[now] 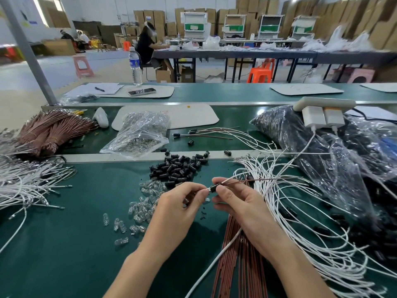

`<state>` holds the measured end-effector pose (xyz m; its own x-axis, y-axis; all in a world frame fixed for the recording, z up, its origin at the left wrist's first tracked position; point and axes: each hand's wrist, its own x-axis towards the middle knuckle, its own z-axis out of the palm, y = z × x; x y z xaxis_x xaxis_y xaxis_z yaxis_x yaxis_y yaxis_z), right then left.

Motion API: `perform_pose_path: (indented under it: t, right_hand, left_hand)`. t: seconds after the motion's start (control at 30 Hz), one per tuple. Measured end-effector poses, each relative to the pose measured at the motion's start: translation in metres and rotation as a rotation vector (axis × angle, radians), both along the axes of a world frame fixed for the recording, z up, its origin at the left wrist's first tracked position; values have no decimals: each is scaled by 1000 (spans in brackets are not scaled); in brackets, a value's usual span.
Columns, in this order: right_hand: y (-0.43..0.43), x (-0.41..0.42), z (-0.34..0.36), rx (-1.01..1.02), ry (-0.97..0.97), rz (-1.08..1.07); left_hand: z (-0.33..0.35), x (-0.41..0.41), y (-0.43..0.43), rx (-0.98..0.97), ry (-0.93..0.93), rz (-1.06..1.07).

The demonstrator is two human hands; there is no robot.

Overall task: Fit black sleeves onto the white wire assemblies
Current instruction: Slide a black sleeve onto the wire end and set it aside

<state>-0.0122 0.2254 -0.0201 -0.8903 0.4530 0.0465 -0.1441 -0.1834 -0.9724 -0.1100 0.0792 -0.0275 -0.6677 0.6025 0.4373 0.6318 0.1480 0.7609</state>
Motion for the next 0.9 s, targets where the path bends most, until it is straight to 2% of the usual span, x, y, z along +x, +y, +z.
perform_pose_path:
  t: [0.13,0.27,0.37,0.47,0.9]
  right_hand:
    - [1,-1,-1,-13,21,-54]
    - [2,-4,-2,-108,52,-118]
    - [4,-4,-2,-185,85,-87]
    - [2,-4,-5,-128,68,-43]
    - [6,-4,-6,-100,87,-145]
  left_hand:
    - [0,-1,0,2,0,7]
    - [0,1,0,10,3,11]
    - [-1,0,1,14,-4,19]
    - [-2,0,1,12,-4,23]
    - [0,-1,-1,24,-91,39]
